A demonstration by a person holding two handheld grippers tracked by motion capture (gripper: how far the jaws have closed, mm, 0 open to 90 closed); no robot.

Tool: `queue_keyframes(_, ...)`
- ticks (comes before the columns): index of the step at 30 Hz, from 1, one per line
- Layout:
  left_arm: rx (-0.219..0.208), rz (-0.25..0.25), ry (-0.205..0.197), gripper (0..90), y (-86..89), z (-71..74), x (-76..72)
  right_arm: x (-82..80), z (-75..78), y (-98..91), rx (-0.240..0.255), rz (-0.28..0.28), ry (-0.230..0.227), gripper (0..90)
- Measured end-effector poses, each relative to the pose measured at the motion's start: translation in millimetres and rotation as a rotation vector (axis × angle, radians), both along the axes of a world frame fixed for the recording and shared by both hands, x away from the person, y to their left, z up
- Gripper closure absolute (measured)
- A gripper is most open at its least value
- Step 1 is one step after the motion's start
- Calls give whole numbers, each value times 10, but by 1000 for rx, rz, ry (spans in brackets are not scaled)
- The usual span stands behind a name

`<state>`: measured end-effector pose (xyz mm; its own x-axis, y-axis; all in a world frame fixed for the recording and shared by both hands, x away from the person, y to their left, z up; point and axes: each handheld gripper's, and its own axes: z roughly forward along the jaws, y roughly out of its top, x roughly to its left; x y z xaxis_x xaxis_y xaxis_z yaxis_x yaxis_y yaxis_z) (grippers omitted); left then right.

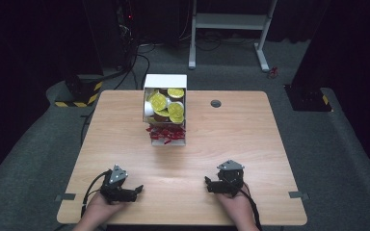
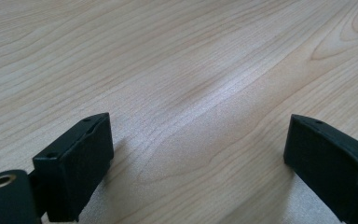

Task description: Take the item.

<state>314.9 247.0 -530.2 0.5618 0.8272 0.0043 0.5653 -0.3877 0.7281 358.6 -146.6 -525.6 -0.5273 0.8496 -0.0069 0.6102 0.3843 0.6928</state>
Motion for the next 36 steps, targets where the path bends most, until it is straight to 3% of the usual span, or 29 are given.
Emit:
queue_keyframes(13,2,-2,3,82,0,1,11,-1,0,-19,-1,10,-1,79)
queue_keyframes(26,3,-11,2,77,2,1,21,-42,57,-88,19,16,-26,162)
queue_keyframes(30,6,-15,4,77,6,3,18,-55,100,-97,66,22,-29,175)
queue_keyframes(36,8,-17,1,77,9,2,16,-133,178,-81,92,51,-60,230)
